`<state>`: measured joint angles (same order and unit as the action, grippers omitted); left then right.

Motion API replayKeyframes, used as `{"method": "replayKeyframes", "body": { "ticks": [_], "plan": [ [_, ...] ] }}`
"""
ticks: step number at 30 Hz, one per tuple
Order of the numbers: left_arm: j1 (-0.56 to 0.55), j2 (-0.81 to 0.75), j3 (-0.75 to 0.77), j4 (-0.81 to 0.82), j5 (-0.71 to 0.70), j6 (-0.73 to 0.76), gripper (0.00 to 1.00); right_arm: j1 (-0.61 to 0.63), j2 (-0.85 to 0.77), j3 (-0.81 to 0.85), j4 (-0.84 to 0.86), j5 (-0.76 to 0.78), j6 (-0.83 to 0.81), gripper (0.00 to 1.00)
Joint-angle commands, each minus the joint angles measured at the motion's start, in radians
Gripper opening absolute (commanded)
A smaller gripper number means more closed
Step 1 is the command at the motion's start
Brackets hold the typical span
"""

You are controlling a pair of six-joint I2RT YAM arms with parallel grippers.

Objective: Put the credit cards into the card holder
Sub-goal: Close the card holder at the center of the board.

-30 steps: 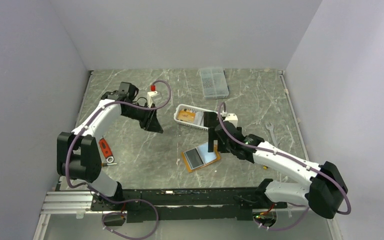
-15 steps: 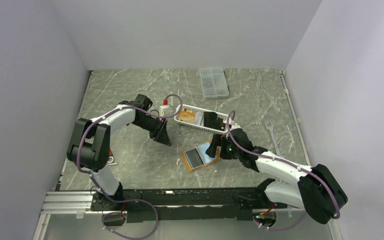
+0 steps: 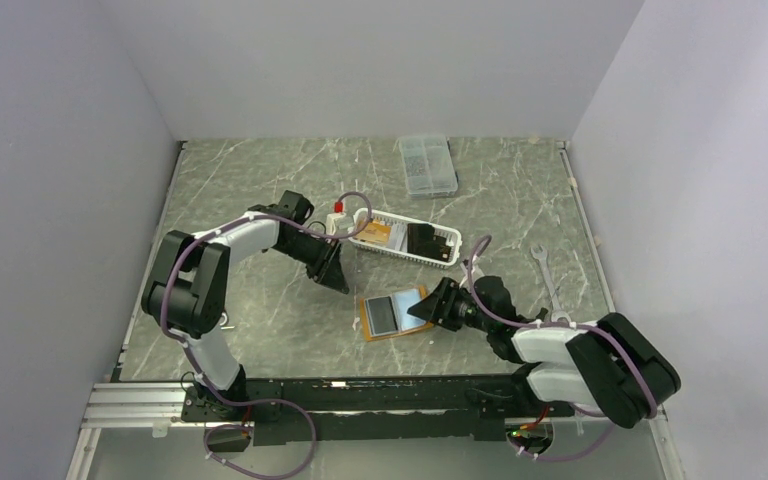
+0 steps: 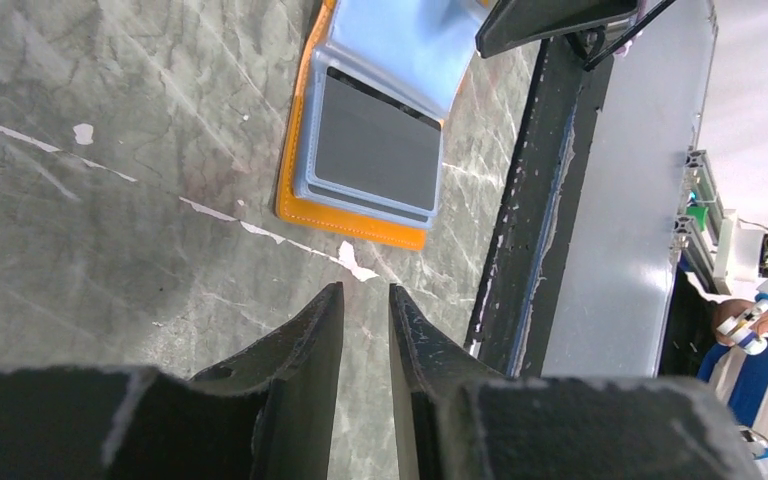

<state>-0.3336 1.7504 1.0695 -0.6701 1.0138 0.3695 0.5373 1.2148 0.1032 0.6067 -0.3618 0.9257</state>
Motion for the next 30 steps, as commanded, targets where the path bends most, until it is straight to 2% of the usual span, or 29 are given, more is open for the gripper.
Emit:
{"method": "replayKeyframes", "body": {
  "ticks": [1, 3, 7, 10, 11, 14, 18, 24, 30],
  "plan": [
    [-0.02, -0.007, -0.008, 0.039, -0.011, -0.016, 0.29, 0.0, 0.076, -0.025, 0.113, -0.053, 0.051, 0.6],
    [-0.022, -0.007, -0.005, 0.037, -0.009, -0.016, 0.29, 0.0, 0.119, -0.017, 0.15, -0.059, 0.057, 0.54],
    [-0.02, -0.012, 0.017, 0.01, -0.014, -0.004, 0.29, 0.001, 0.229, 0.053, 0.204, -0.104, 0.073, 0.25],
    [0.0, -0.028, 0.034, -0.007, -0.004, 0.004, 0.29, 0.006, 0.175, 0.099, 0.139, -0.117, 0.064, 0.03],
    [0.014, -0.03, 0.041, -0.013, 0.0, 0.007, 0.29, 0.013, 0.131, 0.118, 0.083, -0.11, 0.047, 0.01],
    [0.062, -0.032, 0.061, -0.02, -0.002, 0.015, 0.29, 0.04, -0.061, 0.179, -0.095, -0.076, -0.018, 0.0],
    [0.093, -0.026, 0.067, -0.001, -0.013, -0.001, 0.29, 0.045, -0.217, 0.212, -0.157, -0.119, -0.038, 0.0],
    [0.102, -0.017, 0.04, 0.095, -0.001, -0.104, 0.29, 0.062, -0.281, 0.277, -0.147, -0.233, -0.02, 0.0],
    [0.054, 0.002, 0.019, 0.079, 0.094, -0.095, 0.29, 0.071, -0.256, 0.29, 0.005, -0.243, 0.031, 0.0]
  ]
}}
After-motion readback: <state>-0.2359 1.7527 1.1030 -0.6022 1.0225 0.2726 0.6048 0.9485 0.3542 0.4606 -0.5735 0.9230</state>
